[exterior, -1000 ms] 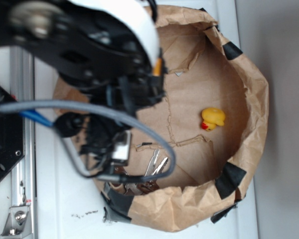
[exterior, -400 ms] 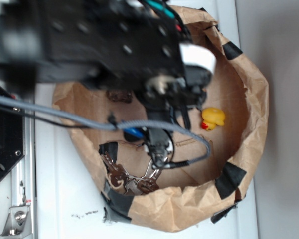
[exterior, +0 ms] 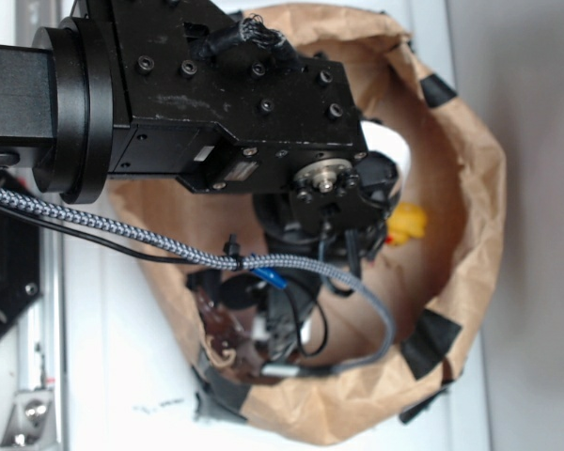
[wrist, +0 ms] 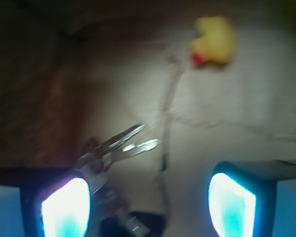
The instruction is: Grab the silver keys.
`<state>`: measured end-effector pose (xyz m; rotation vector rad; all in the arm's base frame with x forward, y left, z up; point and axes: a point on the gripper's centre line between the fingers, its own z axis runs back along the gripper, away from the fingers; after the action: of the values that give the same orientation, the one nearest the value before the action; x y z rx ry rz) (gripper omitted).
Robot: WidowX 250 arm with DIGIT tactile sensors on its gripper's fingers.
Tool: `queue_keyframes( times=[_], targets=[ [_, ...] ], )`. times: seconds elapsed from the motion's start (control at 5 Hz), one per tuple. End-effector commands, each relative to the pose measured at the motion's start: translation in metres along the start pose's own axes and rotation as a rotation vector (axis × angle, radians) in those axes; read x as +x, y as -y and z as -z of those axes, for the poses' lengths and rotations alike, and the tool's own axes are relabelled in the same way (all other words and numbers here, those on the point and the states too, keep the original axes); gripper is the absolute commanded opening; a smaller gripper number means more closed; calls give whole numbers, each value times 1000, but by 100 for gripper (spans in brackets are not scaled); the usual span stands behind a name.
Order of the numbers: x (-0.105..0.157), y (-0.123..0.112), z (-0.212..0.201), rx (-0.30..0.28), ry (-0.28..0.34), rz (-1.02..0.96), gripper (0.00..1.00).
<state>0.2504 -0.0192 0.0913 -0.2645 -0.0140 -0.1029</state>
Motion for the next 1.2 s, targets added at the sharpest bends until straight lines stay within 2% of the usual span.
queue_keyframes(
  times=[0.0, 0.2, 0.4, 0.6, 0.8, 1.0],
  targets=[
    [-16, 37, 16, -50, 2, 145, 100],
    [-20, 44, 25, -126, -29, 157, 100],
    [-22, 43, 44, -144, -50, 141, 100],
    [-23, 37, 57, -134, -68, 110, 100],
    [-25, 34, 59, -131, -64, 71, 0],
    [-31, 31, 60, -130, -69, 70, 0]
  ],
)
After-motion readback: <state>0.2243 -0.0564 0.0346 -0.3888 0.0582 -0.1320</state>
